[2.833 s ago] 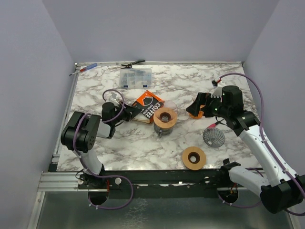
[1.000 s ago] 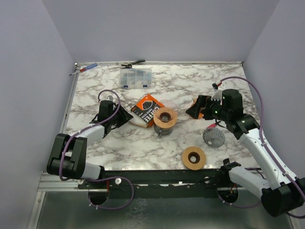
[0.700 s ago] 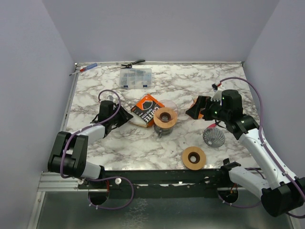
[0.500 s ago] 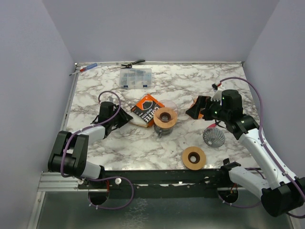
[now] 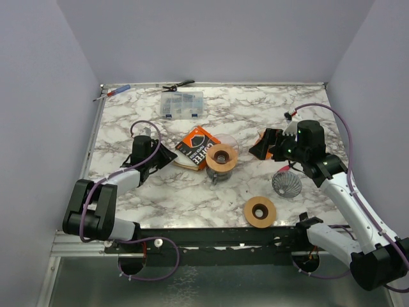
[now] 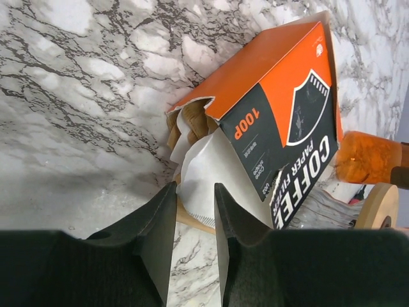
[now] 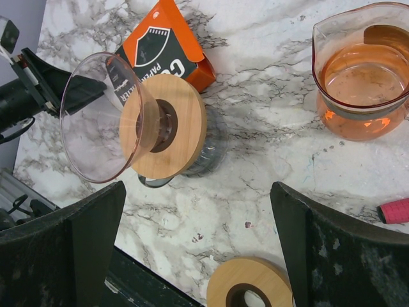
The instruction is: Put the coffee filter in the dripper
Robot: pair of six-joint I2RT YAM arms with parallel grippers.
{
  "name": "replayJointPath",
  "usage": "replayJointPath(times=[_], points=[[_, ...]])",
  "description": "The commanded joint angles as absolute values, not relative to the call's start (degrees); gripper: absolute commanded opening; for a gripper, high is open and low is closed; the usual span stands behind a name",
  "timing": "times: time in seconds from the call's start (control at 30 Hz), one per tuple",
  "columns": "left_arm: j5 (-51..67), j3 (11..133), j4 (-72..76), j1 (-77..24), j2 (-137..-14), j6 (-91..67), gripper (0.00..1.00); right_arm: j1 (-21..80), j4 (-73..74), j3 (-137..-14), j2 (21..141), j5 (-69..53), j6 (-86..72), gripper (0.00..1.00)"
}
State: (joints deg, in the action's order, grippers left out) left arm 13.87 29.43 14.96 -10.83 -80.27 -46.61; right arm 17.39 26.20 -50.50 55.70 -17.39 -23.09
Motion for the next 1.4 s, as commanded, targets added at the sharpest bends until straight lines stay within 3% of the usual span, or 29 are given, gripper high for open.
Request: replayJointPath(times=[0.0, 0.37, 0.53, 0.73, 1.37], points=[[13.28, 28.20, 15.96, -10.34, -77.13, -46.89, 0.32, 17.05, 25.91, -50.18, 55.17, -17.43, -23.22, 0.99], [14.20, 27.57, 18.15, -10.37, -76.98, -47.84, 0.33, 17.07, 25.22, -49.87, 55.28, -18.04, -23.53, 0.99], [14.86, 27.13, 19.92, -10.37, -77.97, -48.84, 0.22, 17.12, 25.60, -50.26, 54.98, -17.95, -23.55, 0.99], [13.38, 25.93, 18.92, -10.37, -76.19, -49.82, 0.00, 17.07, 25.75, -50.06, 54.55, -17.94, -23.39, 0.99], [6.91, 26.95, 3.46, -10.02, -63.57, -47.16, 0.00, 17.10, 25.27, -50.36, 54.80, -18.25, -23.27, 0.99]])
